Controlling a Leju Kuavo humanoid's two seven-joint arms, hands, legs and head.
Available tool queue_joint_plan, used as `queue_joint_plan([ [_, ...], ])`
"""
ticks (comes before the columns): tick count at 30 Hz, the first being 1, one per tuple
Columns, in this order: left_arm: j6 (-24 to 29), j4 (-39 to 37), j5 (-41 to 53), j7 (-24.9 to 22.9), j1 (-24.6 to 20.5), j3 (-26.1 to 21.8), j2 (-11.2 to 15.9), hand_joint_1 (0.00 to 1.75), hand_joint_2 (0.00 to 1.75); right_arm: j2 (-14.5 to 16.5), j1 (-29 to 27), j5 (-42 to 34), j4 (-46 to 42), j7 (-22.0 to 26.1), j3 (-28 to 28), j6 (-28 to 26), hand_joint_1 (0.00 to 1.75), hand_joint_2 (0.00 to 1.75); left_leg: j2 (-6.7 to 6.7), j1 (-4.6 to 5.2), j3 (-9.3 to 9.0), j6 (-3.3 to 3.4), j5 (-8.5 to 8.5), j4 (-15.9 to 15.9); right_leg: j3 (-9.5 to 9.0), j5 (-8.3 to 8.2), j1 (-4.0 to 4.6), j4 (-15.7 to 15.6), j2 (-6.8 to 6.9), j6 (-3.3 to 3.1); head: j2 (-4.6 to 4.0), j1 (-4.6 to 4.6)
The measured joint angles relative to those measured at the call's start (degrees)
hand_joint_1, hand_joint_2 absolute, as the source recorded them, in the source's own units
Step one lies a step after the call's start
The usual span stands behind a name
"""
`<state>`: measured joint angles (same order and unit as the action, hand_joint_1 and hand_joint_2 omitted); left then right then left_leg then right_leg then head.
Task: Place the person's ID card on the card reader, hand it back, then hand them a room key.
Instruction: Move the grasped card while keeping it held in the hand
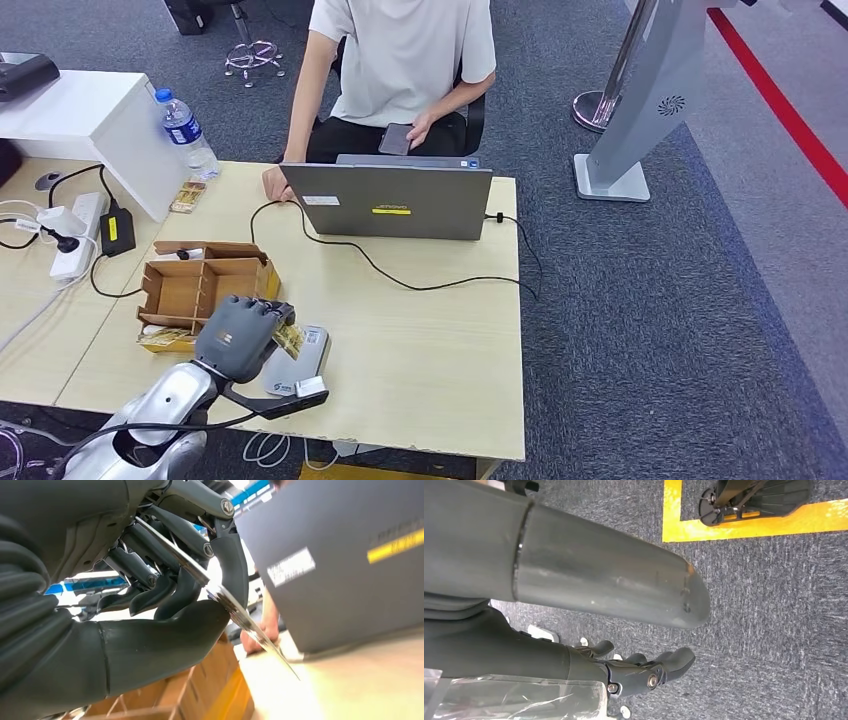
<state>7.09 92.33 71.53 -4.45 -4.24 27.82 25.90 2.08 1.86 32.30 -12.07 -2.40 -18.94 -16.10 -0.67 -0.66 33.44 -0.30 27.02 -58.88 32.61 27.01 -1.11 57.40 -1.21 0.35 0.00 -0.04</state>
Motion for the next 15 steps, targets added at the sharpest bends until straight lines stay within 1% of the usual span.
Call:
queue_joint_plan([
  [9, -2.87, -5.36, -0.37, 0.24, -0.52, -0.02, -0.93, 1.75, 1.75, 0.00, 0.01, 1.23, -0.01, -0.31, -0.22, 0.64, 0.00, 0.00, 0.00, 0.00, 0.00, 0.00, 0.00, 0.00, 0.01, 0.00, 0.00, 0.00, 0.00, 0.00, 0.00, 0.00],
  [15, -5.72, -8.37, -0.99, 0.34, -1.08, -0.01, -0.85, 1.75, 1.75, 0.00, 0.02, 1.99, -0.02, -0.57, -0.95, 0.86, 0.00, 0.00, 0.00, -0.01, 0.00, 0.00, 0.00, 0.00, 0.00, 0.00, 0.01, 0.00, 0.00, 0.00, 0.00, 0.00],
])
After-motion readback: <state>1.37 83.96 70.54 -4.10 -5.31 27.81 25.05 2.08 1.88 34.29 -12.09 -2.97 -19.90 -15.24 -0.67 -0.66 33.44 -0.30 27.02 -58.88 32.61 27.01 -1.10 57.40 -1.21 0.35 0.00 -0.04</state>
